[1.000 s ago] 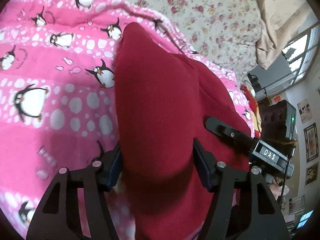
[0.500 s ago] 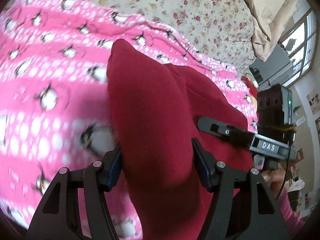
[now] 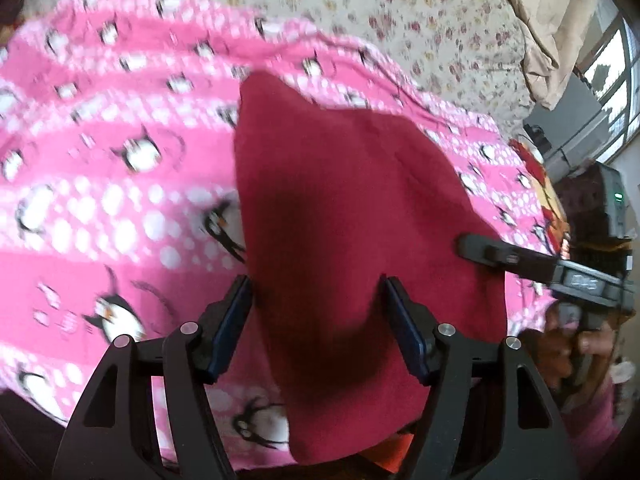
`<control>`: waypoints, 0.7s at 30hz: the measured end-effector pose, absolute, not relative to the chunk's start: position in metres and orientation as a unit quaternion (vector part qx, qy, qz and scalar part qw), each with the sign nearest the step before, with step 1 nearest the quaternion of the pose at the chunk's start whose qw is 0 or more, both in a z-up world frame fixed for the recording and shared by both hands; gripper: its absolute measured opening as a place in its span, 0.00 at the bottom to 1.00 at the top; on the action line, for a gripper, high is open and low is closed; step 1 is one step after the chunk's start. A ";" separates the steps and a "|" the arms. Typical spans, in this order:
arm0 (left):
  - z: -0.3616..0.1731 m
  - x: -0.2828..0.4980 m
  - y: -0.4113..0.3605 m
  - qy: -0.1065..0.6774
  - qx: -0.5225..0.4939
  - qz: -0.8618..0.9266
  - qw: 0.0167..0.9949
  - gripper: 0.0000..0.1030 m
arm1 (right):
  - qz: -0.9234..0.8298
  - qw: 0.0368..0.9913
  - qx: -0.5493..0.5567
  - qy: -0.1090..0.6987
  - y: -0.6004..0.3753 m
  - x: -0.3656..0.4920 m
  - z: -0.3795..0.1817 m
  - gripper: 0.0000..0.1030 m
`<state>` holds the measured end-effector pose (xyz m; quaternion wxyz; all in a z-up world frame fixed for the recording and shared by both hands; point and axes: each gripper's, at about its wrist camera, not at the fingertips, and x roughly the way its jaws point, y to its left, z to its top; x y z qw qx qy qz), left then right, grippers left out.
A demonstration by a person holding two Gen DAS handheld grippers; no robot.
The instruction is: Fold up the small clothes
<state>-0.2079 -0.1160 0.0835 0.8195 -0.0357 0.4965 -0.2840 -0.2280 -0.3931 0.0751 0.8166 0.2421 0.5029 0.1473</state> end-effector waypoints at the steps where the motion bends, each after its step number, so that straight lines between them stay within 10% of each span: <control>1: 0.088 -0.208 -0.116 0.484 -0.027 -0.276 0.830 0.66 | 0.145 0.821 0.247 0.493 -0.398 -0.233 0.082 0.53; 21: 0.082 -0.203 -0.136 0.438 0.024 -0.199 0.876 0.75 | 0.135 0.872 0.125 0.454 -0.355 -0.242 0.093 0.51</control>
